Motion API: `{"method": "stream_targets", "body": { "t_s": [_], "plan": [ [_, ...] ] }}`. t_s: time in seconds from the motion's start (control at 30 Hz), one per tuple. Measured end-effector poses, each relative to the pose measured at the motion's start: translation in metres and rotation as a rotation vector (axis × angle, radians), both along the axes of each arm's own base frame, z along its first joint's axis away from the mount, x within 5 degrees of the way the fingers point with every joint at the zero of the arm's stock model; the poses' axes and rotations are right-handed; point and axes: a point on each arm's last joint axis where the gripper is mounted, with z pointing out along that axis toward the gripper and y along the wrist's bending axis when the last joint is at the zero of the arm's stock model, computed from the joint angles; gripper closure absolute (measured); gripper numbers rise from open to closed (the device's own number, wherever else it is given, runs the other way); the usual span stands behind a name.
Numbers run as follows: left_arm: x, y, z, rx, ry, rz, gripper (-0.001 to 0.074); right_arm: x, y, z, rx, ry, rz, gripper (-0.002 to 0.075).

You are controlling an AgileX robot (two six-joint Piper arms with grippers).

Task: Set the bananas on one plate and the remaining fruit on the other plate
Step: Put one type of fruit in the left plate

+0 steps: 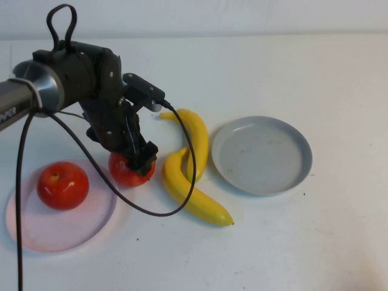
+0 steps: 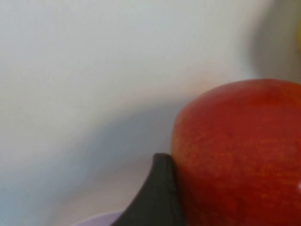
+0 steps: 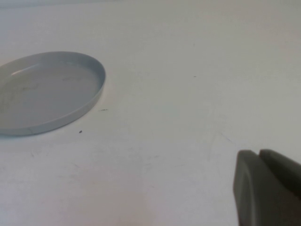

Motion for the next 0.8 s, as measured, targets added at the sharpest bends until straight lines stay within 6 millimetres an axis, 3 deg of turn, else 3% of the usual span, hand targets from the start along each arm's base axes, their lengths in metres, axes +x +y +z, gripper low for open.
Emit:
{"method": "stream_targets", "body": {
  "t_s": [0.23, 0.63, 0.8],
  "plan": [
    [-0.005, 0.002, 0.012, -0.005, 0.009, 0.035, 0.0133, 0.0, 0.0, 0.0, 0.0, 0.0, 0.0, 0.0743],
    [-0.012, 0.004, 0.065, -0.038, 0.006, 0.106, 0.0134, 0.0, 0.0, 0.0, 0.0, 0.0, 0.0, 0.0743],
    [-0.02, 0.015, 0.083, -0.058, 0.006, 0.19, 0.0134, 0.0, 0.0, 0.0, 0.0, 0.002, 0.0, 0.0743]
  ]
}}
